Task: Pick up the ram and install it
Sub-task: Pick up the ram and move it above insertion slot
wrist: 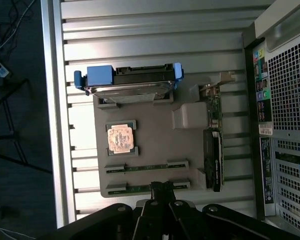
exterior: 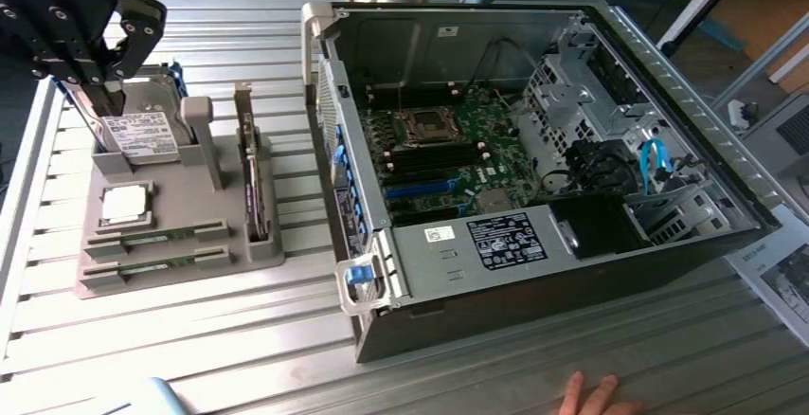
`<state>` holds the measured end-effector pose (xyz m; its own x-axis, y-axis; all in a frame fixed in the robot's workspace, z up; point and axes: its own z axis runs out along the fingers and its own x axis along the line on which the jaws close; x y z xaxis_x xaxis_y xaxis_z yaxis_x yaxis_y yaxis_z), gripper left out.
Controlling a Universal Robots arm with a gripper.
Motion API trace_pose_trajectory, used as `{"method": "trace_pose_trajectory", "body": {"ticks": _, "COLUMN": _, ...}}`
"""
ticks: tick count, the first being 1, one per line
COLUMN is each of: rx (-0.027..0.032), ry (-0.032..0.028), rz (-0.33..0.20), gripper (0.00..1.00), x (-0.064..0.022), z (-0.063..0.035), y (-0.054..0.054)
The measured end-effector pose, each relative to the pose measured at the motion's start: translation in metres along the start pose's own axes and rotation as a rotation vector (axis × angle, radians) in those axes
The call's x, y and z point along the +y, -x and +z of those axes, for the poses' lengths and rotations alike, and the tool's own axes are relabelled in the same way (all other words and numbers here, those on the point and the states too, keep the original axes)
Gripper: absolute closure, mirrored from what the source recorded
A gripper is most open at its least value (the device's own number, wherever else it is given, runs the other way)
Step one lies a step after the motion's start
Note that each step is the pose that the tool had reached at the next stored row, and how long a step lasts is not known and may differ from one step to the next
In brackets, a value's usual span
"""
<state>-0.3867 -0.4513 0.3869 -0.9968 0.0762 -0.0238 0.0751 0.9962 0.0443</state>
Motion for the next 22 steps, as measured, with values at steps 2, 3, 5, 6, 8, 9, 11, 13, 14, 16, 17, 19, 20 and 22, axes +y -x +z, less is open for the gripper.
{"method": "trace_pose_trajectory", "body": {"ticks": 2, "rx": 0.0, "ry": 0.0, "rz": 0.0, "gripper": 0.89, "x": 0.0, "z": 0.0, "y": 0.0}}
{"method": "trace_pose_trajectory", "body": {"ticks": 3, "rx": 0.0001, "ry": 0.0001, "rz": -0.001, "gripper": 0.89, "x": 0.0, "z": 0.0, "y": 0.0}}
{"method": "trace_pose_trajectory", "body": {"ticks": 5, "rx": 0.0003, "ry": 0.0004, "rz": -0.005, "gripper": 0.89, "x": 0.0, "z": 0.0, "y": 0.0}}
{"method": "trace_pose_trajectory", "body": {"ticks": 6, "rx": 0.0003, "ry": 0.0005, "rz": -0.008, "gripper": 0.89, "x": 0.0, "z": 0.0, "y": 0.0}}
{"method": "trace_pose_trajectory", "body": {"ticks": 8, "rx": 0.0013, "ry": 0.0009, "rz": -0.026, "gripper": 0.89, "x": 0.0, "z": 0.0, "y": 0.0}}
{"method": "trace_pose_trajectory", "body": {"ticks": 9, "rx": 0.0019, "ry": 0.0011, "rz": -0.037, "gripper": 0.89, "x": -0.0001, "z": -0.0001, "y": 0.0}}
{"method": "trace_pose_trajectory", "body": {"ticks": 11, "rx": 0.0027, "ry": 0.0014, "rz": -0.05, "gripper": 0.89, "x": -0.0001, "z": -0.0001, "y": 0.0}}
{"method": "trace_pose_trajectory", "body": {"ticks": 13, "rx": 0.0034, "ry": 0.0019, "rz": -0.064, "gripper": 0.89, "x": -0.0001, "z": 0.0, "y": 0.0}}
{"method": "trace_pose_trajectory", "body": {"ticks": 14, "rx": 0.0045, "ry": 0.0023, "rz": -0.081, "gripper": 0.89, "x": -0.0001, "z": 0.0, "y": 0.0}}
{"method": "trace_pose_trajectory", "body": {"ticks": 16, "rx": 0.0063, "ry": 0.0028, "rz": -0.106, "gripper": 0.89, "x": -0.0001, "z": 0.0, "y": 0.0}}
{"method": "trace_pose_trajectory", "body": {"ticks": 17, "rx": 0.007, "ry": 0.003, "rz": -0.116, "gripper": 0.89, "x": 0.0, "z": 0.0, "y": 0.0}}
{"method": "trace_pose_trajectory", "body": {"ticks": 19, "rx": 0.0093, "ry": 0.0036, "rz": -0.141, "gripper": 0.89, "x": 0.0, "z": 0.0, "y": 0.0}}
{"method": "trace_pose_trajectory", "body": {"ticks": 20, "rx": 0.0113, "ry": 0.0041, "rz": -0.162, "gripper": 0.89, "x": 0.0, "z": 0.0, "y": 0.0}}
{"method": "trace_pose_trajectory", "body": {"ticks": 22, "rx": 0.0148, "ry": 0.0048, "rz": -0.194, "gripper": 0.89, "x": 0.0, "z": 0.0, "y": 0.0}}
